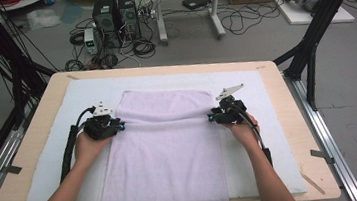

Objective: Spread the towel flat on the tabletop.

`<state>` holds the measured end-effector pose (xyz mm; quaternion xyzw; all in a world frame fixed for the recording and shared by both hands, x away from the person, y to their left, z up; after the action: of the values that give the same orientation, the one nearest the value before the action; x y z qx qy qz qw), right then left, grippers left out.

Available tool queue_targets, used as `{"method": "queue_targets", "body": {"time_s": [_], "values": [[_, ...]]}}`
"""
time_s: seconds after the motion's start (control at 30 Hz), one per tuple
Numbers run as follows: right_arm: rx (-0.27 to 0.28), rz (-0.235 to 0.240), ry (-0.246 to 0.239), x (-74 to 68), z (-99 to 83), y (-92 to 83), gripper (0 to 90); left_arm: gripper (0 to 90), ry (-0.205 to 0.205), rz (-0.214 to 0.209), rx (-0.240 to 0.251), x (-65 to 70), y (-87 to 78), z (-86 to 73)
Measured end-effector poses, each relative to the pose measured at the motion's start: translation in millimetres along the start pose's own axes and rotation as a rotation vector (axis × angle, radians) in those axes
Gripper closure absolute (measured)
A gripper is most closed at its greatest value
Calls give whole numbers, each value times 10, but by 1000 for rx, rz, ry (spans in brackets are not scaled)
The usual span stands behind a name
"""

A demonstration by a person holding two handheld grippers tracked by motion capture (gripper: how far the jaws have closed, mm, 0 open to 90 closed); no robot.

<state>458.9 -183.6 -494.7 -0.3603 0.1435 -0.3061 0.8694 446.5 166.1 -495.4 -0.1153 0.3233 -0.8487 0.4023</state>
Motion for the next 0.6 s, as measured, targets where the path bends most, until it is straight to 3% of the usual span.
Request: {"method": "queue_targets", "body": {"time_s": [0.1,0.2,0.27,0.4,0.47,0.53,0.57,0.6], "values": [[46,54,-32,-239,-31,-148,577,569,31,-34,13,120,-203,-89],[29,167,-64,-594,-141,-254,525,545,60,-102,21,349,-387,-248],[62,176,-150,-819,-225,-335,525,526,87,-159,17,539,-501,-374],[54,285,-191,-1218,-478,-424,530,529,143,-254,14,881,-693,-564],[40,312,-220,-1366,-595,-431,592,628,177,-326,-11,1055,-758,-686],[-5,332,-247,-1451,-707,-394,710,745,210,-338,-5,1124,-787,-741],[18,321,-253,-1462,-711,-383,791,871,205,-344,-7,1135,-797,-751],[17,351,-245,-1488,-726,-393,860,877,206,-345,-5,1138,-806,-756]]}}
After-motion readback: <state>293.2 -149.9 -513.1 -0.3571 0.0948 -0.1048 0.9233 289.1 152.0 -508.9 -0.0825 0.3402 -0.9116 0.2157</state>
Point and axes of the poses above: each handheld gripper's, and its own axes: y roughly forward along the jaws, z roughly out of its top, x roughly to its right, the point moved 10 cm from there along y, roughly forward along the jaws, and after that the axes turned 2 degrees about z, right-handed, at the moved point
